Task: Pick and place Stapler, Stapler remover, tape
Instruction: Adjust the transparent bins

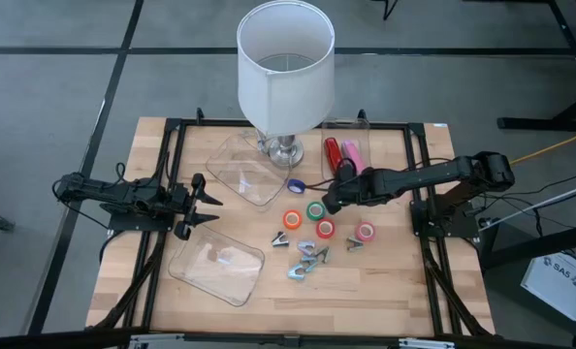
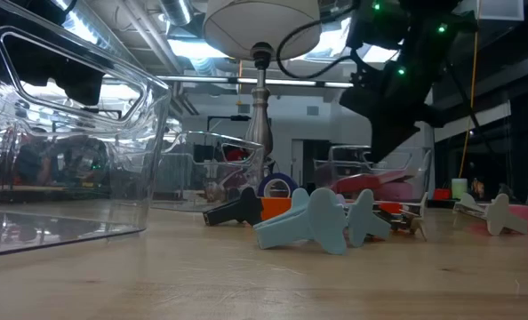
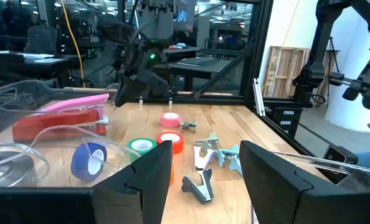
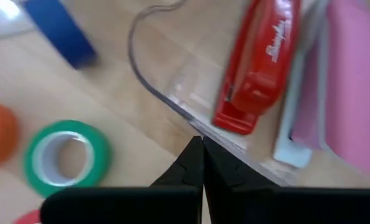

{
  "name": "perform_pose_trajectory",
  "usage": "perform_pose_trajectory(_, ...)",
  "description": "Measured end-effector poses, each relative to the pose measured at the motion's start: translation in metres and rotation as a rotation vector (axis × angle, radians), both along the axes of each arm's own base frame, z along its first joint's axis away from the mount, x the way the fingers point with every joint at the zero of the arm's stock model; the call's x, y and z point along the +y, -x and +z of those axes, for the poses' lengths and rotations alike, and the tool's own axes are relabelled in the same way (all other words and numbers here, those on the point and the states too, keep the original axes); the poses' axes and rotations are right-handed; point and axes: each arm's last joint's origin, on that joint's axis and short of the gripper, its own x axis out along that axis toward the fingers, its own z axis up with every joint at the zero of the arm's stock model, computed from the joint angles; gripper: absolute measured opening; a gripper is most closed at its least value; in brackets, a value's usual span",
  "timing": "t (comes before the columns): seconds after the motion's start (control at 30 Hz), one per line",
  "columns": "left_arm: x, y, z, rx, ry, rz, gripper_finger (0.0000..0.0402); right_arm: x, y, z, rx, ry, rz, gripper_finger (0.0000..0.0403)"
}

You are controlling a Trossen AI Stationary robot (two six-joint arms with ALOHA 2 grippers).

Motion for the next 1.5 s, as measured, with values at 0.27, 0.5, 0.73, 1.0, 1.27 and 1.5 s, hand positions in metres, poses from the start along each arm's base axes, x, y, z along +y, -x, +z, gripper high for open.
perform_pose_trajectory(0.27, 0.0, 0.0, 0.0, 0.0, 0.0, 0.0, 0.0185, -0.004, 0.021, 0.002, 0.134, 0.096, -0.117, 0.0001)
perform_pose_trajectory(0.5, 0.0, 0.0, 0.0, -0.001, 0.0, 0.0, 0.0185, -0.007, 0.051, 0.012, 0.259, 0.206, -0.29, 0.0004)
perform_pose_trajectory(0.73, 0.0, 0.0, 0.0, 0.0, 0.0, 0.0, 0.0185, -0.001, 0.068, 0.025, 0.227, 0.212, -0.378, 0.0008)
perform_pose_trajectory(1.0, 0.0, 0.0, 0.0, 0.0, 0.0, 0.0, 0.0185, 0.021, 0.06, 0.039, -0.054, 0.131, -0.271, 0.0009)
perform_pose_trajectory(1.27, 0.0, 0.0, 0.0, 0.0, 0.0, 0.0, 0.0185, 0.035, 0.025, 0.046, -0.229, 0.11, 0.037, 0.0009)
perform_pose_trajectory(1.5, 0.0, 0.0, 0.0, 0.0, 0.0, 0.0, 0.0185, 0.046, -0.006, 0.062, -0.342, 0.159, 0.54, 0.001)
